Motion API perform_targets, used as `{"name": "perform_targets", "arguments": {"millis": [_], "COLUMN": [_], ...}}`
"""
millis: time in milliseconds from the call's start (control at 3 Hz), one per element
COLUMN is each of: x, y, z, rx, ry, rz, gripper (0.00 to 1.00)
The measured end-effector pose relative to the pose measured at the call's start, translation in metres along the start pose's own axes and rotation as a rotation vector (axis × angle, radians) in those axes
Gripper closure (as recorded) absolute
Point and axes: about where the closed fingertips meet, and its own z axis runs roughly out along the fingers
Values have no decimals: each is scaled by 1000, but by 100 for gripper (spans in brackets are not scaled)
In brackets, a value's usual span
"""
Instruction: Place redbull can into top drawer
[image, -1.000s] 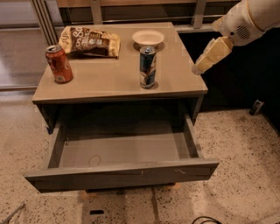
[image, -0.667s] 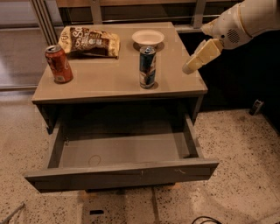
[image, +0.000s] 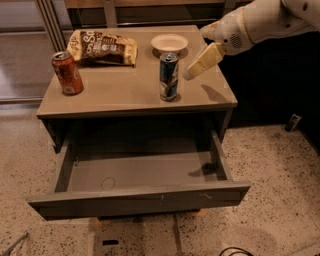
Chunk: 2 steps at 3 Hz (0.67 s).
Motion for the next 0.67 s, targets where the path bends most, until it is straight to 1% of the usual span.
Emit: {"name": "perform_targets", "arguments": {"millis": [333,667], "x": [-7,-7], "y": [3,4], "z": [25,45], "rx": [-32,-46], "ry": [3,27], "rz": [-35,-64], "gripper": [0,0]}}
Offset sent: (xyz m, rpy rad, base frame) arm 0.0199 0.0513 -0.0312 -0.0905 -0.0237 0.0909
